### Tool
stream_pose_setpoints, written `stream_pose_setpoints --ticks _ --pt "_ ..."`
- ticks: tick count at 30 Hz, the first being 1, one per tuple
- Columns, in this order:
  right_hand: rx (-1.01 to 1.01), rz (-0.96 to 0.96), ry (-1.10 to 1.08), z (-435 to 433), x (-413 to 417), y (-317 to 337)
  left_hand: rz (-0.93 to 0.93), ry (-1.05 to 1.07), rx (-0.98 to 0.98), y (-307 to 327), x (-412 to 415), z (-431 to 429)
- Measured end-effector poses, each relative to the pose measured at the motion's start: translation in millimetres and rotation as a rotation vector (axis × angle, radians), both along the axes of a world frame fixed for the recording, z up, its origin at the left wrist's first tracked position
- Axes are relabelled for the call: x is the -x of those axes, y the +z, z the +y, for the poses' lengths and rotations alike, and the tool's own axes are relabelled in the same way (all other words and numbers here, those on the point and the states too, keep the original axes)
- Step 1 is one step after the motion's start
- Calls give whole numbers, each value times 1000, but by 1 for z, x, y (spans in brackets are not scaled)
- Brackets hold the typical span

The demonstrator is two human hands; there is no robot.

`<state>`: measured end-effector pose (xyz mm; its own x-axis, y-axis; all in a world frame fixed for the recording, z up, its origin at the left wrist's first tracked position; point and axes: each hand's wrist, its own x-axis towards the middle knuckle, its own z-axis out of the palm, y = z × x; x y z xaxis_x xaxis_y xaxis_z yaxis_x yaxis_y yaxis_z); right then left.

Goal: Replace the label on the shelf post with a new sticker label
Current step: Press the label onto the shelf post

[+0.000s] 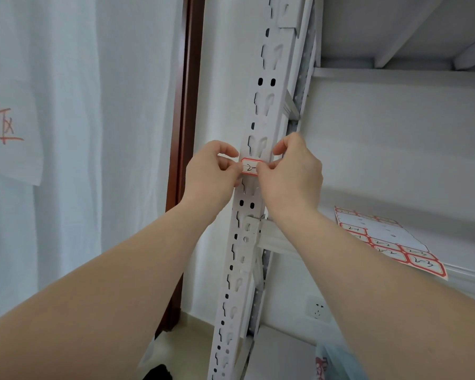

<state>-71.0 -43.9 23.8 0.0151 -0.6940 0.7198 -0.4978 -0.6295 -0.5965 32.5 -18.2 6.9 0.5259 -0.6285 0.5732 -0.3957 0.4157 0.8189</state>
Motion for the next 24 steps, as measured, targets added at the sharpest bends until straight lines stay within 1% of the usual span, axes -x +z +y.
stream_pose_setpoints --ticks 5,12,16,20,24 --pt "21 30 -38 1 -1 1 -26 33 9 1 1 -2" --pt "36 74 -109 -2 4 0 -117 95 14 2 2 -6" --pt "41 39 -51 -5 7 -5 -130 116 21 -2 1 -7" --pt "145 124 43 -9 9 -9 -147 71 48 -5 0 -6" --pt "106 157 83 -12 10 -10 -155 39 42 -6 -3 -7"
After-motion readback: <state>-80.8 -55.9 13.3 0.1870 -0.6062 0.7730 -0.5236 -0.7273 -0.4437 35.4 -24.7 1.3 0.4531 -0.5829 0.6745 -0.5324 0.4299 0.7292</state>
